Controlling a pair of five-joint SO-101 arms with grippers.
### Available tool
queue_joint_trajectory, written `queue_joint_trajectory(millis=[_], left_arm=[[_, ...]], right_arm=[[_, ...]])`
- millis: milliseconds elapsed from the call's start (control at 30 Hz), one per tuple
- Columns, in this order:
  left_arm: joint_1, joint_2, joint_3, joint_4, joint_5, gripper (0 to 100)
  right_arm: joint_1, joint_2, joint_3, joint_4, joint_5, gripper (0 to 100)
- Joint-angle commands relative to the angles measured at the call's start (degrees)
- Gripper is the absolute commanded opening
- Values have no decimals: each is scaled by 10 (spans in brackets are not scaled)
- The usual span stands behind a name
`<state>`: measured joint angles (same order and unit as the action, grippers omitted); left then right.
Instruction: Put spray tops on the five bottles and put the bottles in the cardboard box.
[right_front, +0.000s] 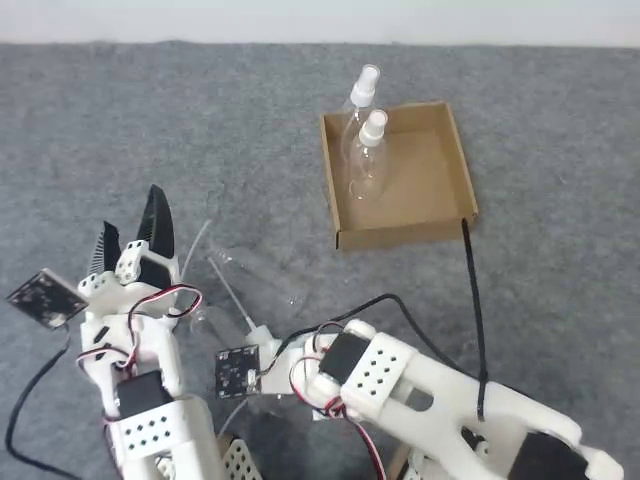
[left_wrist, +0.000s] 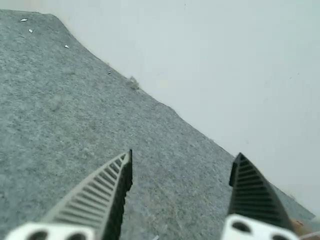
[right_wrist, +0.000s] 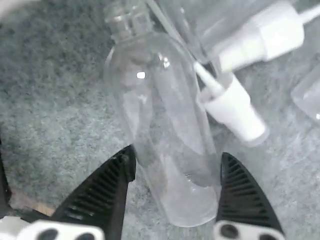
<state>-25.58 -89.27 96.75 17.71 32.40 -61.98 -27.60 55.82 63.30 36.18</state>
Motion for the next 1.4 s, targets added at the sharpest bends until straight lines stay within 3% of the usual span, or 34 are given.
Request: queue_joint_trajectory(millis=[0,133,467,767,1367], left_arm=[[-1,-8,-8,-20,-4,298],[-1,-8,-8,-20,-4,298],[-2,-8,-8,-20,-4,298],[-2,-8,-8,-20,-4,298],[-2,-8,-8,-20,-4,298]], right_arm=[[35,-7,-4,27,13,166],[62,-7,-4,49,51,166],[154,-7,-4,82,56,166],[186,-7,-4,112,54,166],[398,-7,-4,123,52,166]])
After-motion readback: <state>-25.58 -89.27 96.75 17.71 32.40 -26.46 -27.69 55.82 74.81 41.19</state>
